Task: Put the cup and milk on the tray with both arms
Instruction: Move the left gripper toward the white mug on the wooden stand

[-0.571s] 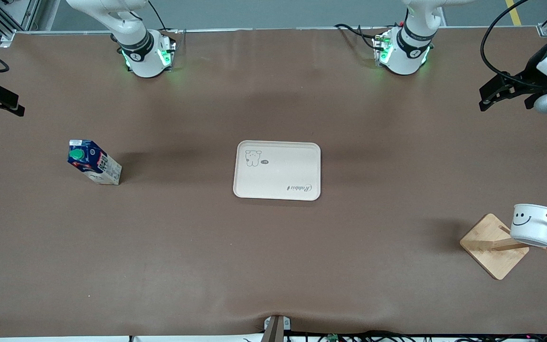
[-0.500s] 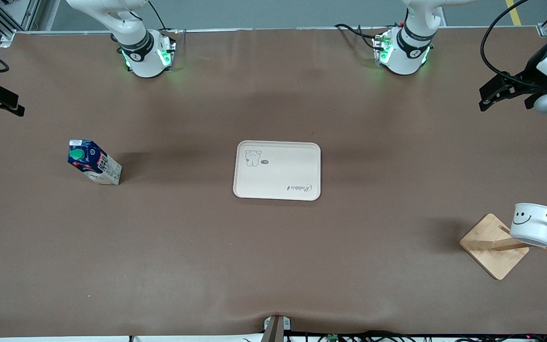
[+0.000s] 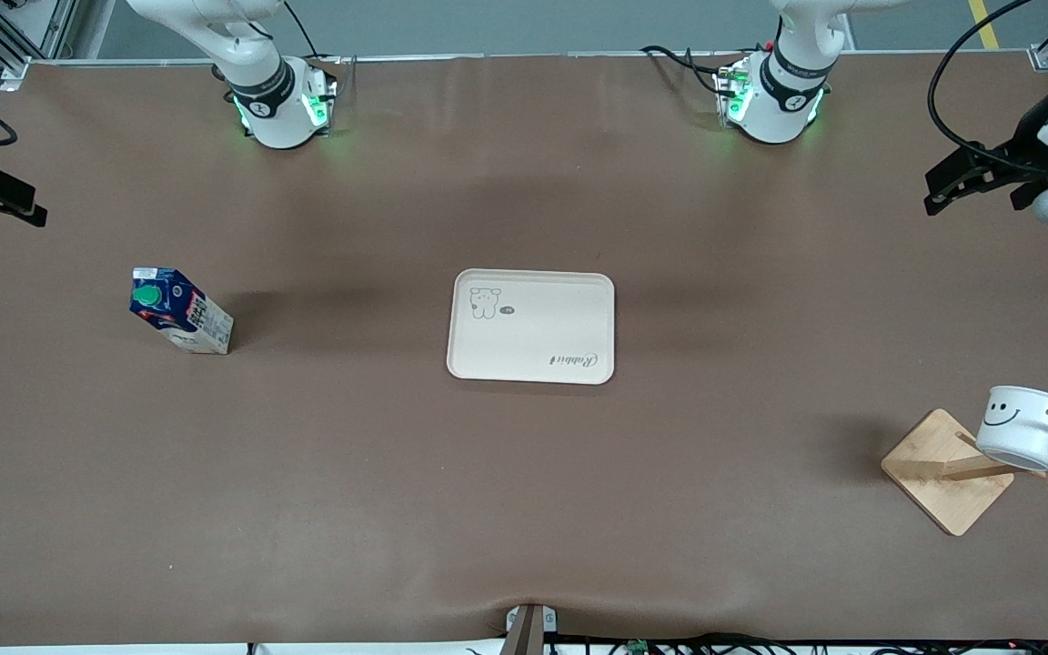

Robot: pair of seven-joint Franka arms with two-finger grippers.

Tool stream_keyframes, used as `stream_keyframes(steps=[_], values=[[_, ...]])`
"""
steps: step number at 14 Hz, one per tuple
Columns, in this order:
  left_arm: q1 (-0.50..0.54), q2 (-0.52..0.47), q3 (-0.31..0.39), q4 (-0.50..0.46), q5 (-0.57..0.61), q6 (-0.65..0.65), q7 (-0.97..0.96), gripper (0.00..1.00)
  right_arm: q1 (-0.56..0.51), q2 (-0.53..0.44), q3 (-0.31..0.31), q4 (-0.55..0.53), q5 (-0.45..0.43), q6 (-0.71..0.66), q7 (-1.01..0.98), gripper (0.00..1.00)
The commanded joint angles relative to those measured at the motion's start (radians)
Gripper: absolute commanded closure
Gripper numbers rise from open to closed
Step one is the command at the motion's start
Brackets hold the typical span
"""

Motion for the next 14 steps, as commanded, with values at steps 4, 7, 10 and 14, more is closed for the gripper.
stream_keyframes(steps=[4, 7, 10, 14], values=[[0.100, -0.019, -0.004, -0.129, 0.021, 0.247, 0.015, 0.00, -0.016, 0.020, 0.002, 0.017, -0.011, 0.000, 0.013, 0.00], [0.158, -0.026, -0.004, -0.236, 0.012, 0.453, 0.015, 0.00, -0.016, 0.020, 0.003, 0.018, -0.011, 0.000, 0.013, 0.00], [0.207, -0.028, -0.005, -0.362, 0.001, 0.680, 0.012, 0.00, -0.013, 0.020, 0.003, 0.022, -0.017, 0.002, 0.010, 0.00], [0.243, -0.008, -0.005, -0.501, 0.001, 0.971, 0.010, 0.00, 0.003, 0.019, 0.006, 0.109, -0.022, 0.020, 0.006, 0.00]])
